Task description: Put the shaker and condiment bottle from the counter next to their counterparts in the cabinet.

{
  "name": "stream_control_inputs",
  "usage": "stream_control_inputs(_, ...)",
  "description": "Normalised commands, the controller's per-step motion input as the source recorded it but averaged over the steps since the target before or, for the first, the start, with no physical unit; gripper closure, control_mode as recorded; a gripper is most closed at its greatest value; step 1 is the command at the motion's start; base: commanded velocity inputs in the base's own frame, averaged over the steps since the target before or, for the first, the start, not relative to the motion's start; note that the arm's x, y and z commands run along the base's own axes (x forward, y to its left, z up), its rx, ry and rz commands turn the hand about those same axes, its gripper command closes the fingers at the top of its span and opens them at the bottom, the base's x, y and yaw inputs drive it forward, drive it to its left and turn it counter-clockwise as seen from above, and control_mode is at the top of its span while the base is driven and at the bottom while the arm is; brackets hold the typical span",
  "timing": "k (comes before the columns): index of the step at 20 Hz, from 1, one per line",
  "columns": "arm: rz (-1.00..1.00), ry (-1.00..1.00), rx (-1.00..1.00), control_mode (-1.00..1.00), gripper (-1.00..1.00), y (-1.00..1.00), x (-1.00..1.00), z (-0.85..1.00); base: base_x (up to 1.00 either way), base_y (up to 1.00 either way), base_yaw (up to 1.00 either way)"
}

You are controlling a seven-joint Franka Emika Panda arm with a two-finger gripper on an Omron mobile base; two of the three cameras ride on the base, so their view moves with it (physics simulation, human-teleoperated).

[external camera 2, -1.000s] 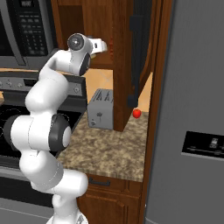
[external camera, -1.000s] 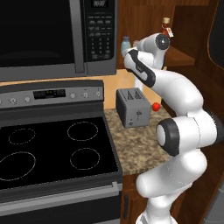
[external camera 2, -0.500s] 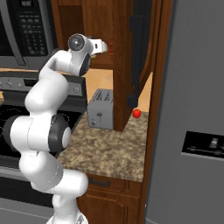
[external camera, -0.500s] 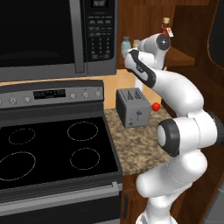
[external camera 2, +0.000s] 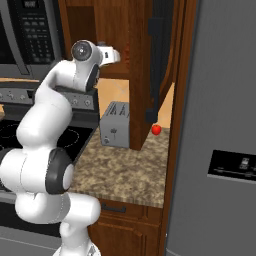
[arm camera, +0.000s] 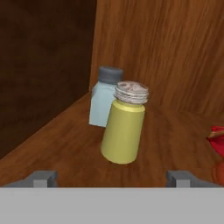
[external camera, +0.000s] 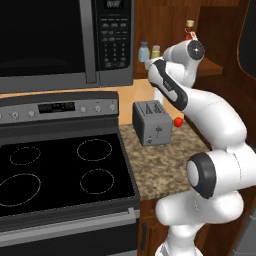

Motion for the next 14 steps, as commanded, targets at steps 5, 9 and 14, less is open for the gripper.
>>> stream_control_inputs(5,0.0,0.0,0.0,-1.0,-1.0,0.0,-0.67,0.18,0.0,0.0,0.0)
stream_control_inputs(9,0.0,-0.01,0.0,-1.0,-1.0,0.0,-0.74,0.21,0.0,0.0,0.0)
stream_control_inputs(14,0.0,-0.04,0.01,-1.0,-1.0,-0.04,-0.85,0.22,0.0,0.0,0.0)
